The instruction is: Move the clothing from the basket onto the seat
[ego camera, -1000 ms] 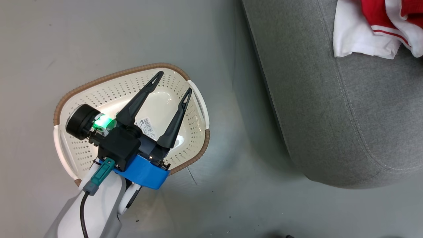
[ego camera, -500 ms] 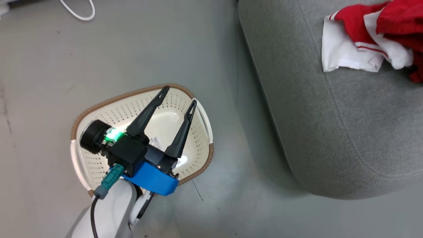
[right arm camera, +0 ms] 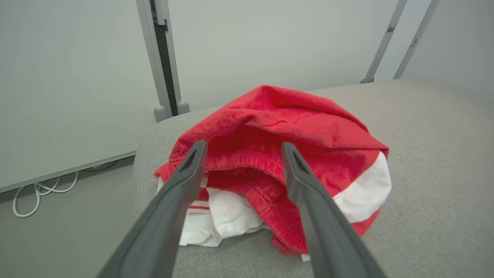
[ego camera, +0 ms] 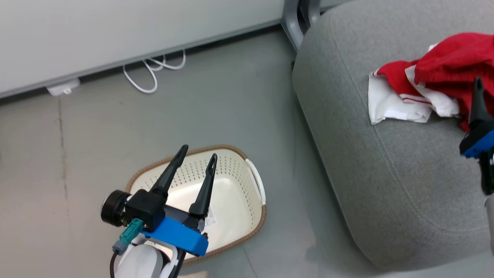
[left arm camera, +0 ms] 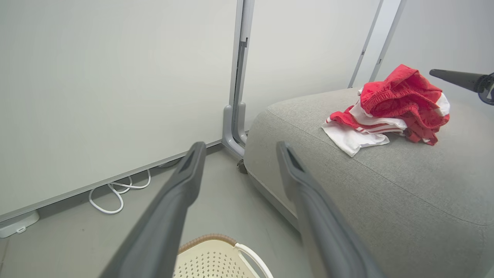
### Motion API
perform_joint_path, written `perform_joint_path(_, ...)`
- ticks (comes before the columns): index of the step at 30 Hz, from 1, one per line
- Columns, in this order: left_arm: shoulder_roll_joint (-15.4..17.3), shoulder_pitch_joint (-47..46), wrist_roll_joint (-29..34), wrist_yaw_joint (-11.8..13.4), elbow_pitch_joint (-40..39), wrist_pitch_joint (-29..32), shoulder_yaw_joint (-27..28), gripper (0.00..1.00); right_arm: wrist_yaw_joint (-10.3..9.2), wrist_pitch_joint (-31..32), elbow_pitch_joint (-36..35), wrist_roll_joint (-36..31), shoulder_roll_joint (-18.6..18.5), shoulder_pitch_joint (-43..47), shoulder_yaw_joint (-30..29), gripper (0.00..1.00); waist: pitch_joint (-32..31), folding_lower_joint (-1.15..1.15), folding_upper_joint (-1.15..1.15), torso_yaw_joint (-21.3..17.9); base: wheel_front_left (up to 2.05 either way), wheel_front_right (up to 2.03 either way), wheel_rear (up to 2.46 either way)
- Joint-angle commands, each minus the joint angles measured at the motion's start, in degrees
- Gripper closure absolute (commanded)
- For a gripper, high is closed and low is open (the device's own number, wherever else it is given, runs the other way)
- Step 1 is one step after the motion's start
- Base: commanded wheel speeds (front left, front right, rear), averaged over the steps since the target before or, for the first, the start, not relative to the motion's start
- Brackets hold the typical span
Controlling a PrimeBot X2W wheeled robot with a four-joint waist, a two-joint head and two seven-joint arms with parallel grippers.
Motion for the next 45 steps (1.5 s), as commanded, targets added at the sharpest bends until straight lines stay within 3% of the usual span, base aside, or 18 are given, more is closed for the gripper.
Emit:
perform_joint_path(1,-0.5,1.8,-0.3,-0.1,0.4,-0.3,1.0,0.0,0.01,-0.2,-1.7,1.5,0.2,3.8,1.7,0.0,-4.8,0.01,0.0,2.4,0.0,0.0,0.0)
perform_joint_path(14,-2.1,7.0,-0.9,-0.1,3.6,-0.2,5.1,0.0,0.01,2.3,-17.1,5.6,2.4,21.4,8.4,0.0,-13.0,0.01,0.0,8.0,0.0,0.0,0.0)
perform_joint_path(28,-3.3,9.3,-1.6,-0.1,7.4,-0.2,10.3,0.0,0.01,6.4,-36.7,1.2,10.4,37.7,7.5,0.0,-16.7,0.01,0.0,12.4,0.0,0.0,0.0)
perform_joint_path(45,-4.3,9.9,-1.8,-0.1,11.8,-0.2,14.1,0.0,0.01,8.7,-43.0,0.3,14.5,44.0,9.1,0.0,-18.2,0.01,0.0,15.2,0.0,0.0,0.0)
